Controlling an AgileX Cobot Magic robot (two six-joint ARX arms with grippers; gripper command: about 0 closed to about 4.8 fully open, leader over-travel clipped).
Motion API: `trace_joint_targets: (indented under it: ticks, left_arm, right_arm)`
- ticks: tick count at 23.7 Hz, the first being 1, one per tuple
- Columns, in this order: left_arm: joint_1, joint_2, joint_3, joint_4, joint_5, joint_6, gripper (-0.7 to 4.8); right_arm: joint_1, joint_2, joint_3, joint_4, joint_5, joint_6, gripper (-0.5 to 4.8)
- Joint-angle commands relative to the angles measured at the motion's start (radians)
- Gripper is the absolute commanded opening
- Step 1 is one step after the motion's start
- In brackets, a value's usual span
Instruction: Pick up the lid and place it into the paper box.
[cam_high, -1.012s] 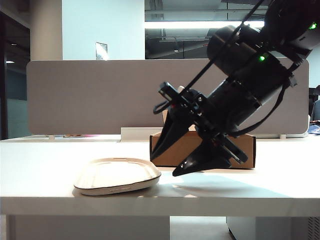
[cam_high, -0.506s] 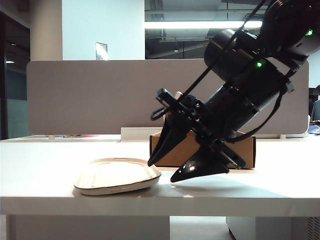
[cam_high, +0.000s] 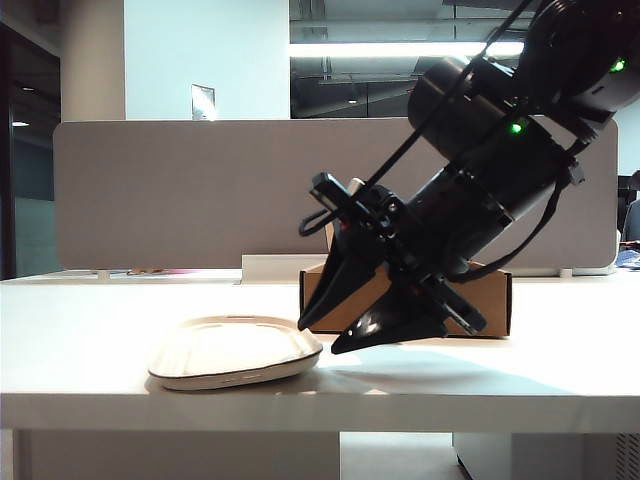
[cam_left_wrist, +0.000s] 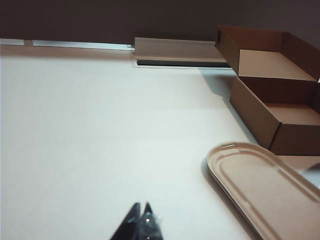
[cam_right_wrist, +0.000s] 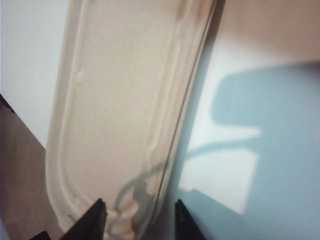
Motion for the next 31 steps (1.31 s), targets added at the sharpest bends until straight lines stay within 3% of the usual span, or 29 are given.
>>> trace_joint_targets:
  ticks: [1,15,17,18,21,25,31]
  left_arm:
    - [0.002,0.001,0.003,0.014,0.005,0.0,-0.05]
    - [0.002,0.001,0.003,0.014,0.004,0.0,-0.05]
    - [0.002,0.001,0.003,0.014,0.003,0.0,-0.05]
    - [0.002,0.001,0.003,0.014,0.003,0.0,-0.05]
    - [0.003,0.001,0.003,0.014,0.003,0.0,-0.05]
    - [0.002,0.001,0.003,0.014,0.003,0.0,-0.05]
    - [0.002,0.001,0.003,0.014,0.004,0.0,-0.05]
  right_arm:
    - [0.0,0.0,0.005,0.017,0.001,0.0,1.97]
    - [0.008,0.043,0.008,0.069,-0.001,0.03,1.95]
    - [0.018,0.043,0.008,0.086,-0.002,0.03,1.53]
    - [0.025,0.043,0.008,0.098,-0.001,0.03,1.07]
    - [0.033,0.044,0.008,0.106,0.007,0.03,0.87]
    - [0.033,0.044,0.008,0.121,0.028,0.03,-0.04]
    - [0.034,0.044,0.009,0.135,0.028,0.03,-0.05]
